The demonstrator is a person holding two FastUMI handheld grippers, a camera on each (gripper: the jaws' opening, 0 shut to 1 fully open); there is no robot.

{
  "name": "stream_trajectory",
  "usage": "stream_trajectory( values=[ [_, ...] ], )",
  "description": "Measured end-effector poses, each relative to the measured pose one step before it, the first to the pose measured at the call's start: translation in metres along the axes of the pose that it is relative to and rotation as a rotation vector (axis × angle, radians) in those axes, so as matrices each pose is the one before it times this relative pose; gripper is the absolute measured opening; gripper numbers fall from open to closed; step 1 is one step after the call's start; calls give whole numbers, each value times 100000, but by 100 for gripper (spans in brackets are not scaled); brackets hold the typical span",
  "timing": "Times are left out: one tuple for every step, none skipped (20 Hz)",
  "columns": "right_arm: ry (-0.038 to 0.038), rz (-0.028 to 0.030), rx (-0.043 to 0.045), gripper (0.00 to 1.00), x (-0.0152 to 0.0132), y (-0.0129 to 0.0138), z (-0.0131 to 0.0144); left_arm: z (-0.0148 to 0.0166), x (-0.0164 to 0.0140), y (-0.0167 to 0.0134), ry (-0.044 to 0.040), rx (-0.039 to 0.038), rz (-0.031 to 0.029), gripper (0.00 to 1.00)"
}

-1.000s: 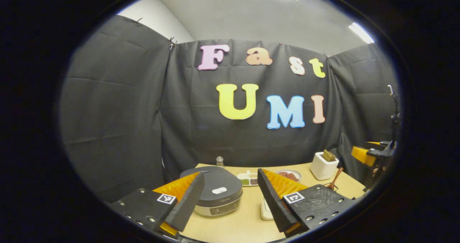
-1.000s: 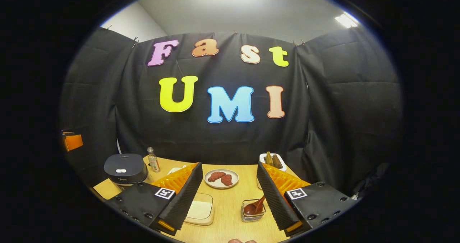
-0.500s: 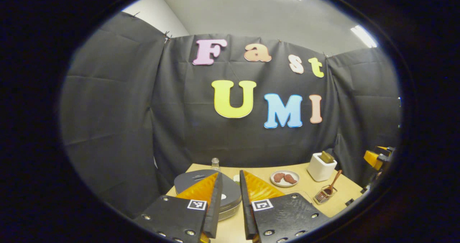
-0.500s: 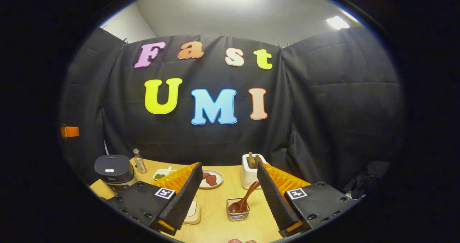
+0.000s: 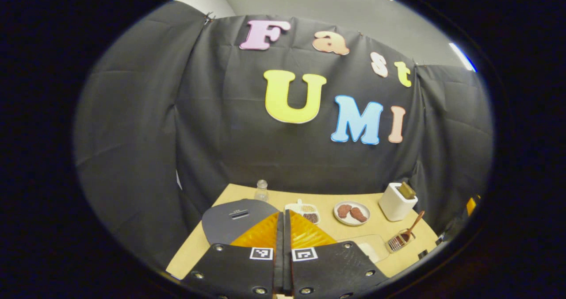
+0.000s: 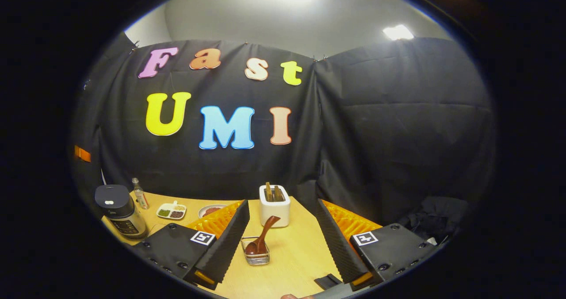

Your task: Close the left gripper, press the button to open the rice cooker; take a wooden spoon from the chopstick holder with the right hand, scoop a spoonful of rice and pour it into the rice cooker, then put the wooden spoon back into the chopstick holder.

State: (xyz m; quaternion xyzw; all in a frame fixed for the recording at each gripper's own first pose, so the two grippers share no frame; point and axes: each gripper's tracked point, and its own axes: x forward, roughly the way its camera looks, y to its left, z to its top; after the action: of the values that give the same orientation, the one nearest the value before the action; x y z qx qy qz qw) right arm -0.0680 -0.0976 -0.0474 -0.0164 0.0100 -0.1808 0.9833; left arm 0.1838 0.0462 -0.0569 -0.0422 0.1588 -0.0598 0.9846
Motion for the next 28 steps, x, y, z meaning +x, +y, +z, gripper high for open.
stream_trajectory(
  values=[
    [840, -2162, 165, 95, -236, -657, -142, -1063, 1358, 639, 4123, 449, 696, 1],
    [540, -1624, 303, 95, -218, -434, -78, -1077, 1151, 404, 4005, -354, 614, 1],
    [198, -1609, 46, 95, -193, -463, -24, -837, 1197, 366, 3835, -1486, -163, 1],
    [338, -1587, -263, 95, -160, -403, -67, -919, 938, 316, 3693, -2032, -208, 1],
    [508, -1233, -353, 95, -249, -394, -184, -674, 909, 217, 3033, -1653, -247, 0],
    [564, -967, -240, 96, -144, -270, -122, -1117, 977, 264, 3514, -887, 411, 1],
    [584, -586, -35, 95, -139, -160, -111, -1112, 884, 230, 3221, -253, -22, 1],
    [508, -332, -83, 96, -104, -88, -73, -1313, 1066, 221, 3412, -412, 179, 1],
    [580, -257, -209, 96, -92, -97, -203, -1065, 944, 100, 3604, -870, -469, 1],
    [465, -192, -242, 96, -127, -98, -109, -1264, 886, 77, 4087, -1361, 93, 1],
    [613, -256, -303, 96, -83, -112, -190, -817, 717, 60, 2338, -1090, -257, 1],
    [553, -226, -140, 96, -57, -113, -113, -749, 693, 105, 1593, -648, 212, 1],
    [604, -384, 60, 97, -65, -182, -99, -538, 536, 234, 1343, -240, 370, 1],
    [787, -430, 354, 97, -78, -156, -120, -380, -127, 20, 425, -312, -66, 1],
    [968, -355, 608, 97, -79, -87, -233, 371, 32, -76, -1631, 458, -325, 1],
    [959, -168, 687, 97, -65, 35, -229, -512, -73, -35, 1953, 106, -221, 1],
    [955, -8, 500, 98, -5, 55, -237, -399, 41, -47, 1659, -174, -226, 1],
    [860, 44, 233, 97, -77, 124, -200, -186, 22, 30, 93, 786, -583, 2],
    [825, 116, -30, 97, -46, 183, -288, -42, 76, 66, 507, 867, -232, 2],
    [837, 243, -367, 97, -112, 145, -187, -9, -39, -54, 203, 488, 119, 2],
    [345, 317, -442, 98, -97, 135, -16, 31, -69, -37, 343, 557, 343, 2],
    [-70, 320, -592, 98, -194, 196, 137, -265, -87, 129, 430, 1689, 539, 2],
    [-171, 216, -618, 98, -118, 54, 88, -34, 46, 29, -396, 3010, 547, 2],
    [3, 211, -515, 97, -173, 72, 158, 4, 119, -105, -537, 4174, 666, 2],
    [148, 322, -497, 97, -60, 88, -2, -9, 7, -127, -699, 4035, 989, 2],
    [129, 355, -512, 98, -134, 111, 17, -10, 15, -138, -912, 2715, 1225, 2],
    [123, 407, -596, 97, -86, 52, 27, 159, -150, -46, -979, 1105, 1261, 0],
    [227, 389, -560, 98, -30, 54, -17, -84, -106, -34, -273, 82, 1014, 2]
  ],
)
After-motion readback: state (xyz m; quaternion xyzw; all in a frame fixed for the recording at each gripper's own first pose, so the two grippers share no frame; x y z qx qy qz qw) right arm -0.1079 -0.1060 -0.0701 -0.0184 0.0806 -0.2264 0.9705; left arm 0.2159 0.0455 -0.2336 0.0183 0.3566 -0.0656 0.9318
